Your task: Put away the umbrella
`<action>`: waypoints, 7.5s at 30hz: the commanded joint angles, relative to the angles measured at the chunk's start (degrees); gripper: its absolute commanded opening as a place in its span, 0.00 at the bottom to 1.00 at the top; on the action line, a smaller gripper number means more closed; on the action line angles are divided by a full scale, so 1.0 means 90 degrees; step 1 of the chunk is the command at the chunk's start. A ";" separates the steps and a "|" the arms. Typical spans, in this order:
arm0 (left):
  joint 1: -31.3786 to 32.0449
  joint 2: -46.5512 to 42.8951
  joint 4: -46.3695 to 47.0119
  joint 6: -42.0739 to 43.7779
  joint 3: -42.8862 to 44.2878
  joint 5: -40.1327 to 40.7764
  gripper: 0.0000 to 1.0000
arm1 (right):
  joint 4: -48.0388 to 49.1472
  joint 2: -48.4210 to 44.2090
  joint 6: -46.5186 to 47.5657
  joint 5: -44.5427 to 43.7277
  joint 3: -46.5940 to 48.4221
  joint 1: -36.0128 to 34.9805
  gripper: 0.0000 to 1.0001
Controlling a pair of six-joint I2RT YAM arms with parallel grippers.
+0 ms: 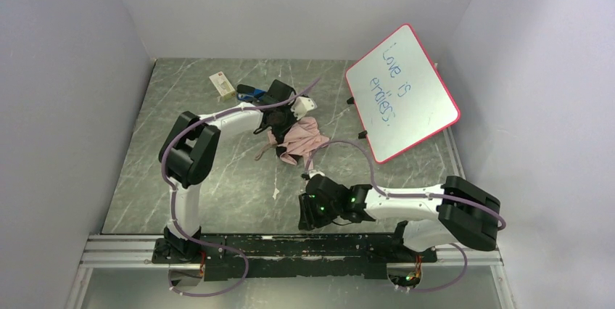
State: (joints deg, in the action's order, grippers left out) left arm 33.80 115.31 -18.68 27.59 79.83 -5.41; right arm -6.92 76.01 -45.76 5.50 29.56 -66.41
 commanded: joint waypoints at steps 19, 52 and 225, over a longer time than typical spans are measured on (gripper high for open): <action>0.0321 0.0206 0.0773 0.0412 -0.0774 0.1295 0.05 | -0.1399 -0.2209 0.2036 -0.1510 0.0631 0.3384 0.50; 0.2977 0.0009 0.4534 0.2847 -0.3592 0.4013 0.05 | 0.1313 0.1425 0.4585 0.2575 0.2790 0.6090 0.76; 0.0639 0.0866 -0.3956 0.3091 0.0486 -0.3266 0.67 | 0.6622 0.4262 1.1161 -0.6007 -0.0979 -0.1045 0.11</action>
State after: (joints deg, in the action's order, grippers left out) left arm 39.20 119.98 -53.34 54.15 86.94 -36.71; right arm 62.59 112.86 58.94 -50.04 23.75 -75.75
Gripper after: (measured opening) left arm 0.771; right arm 0.399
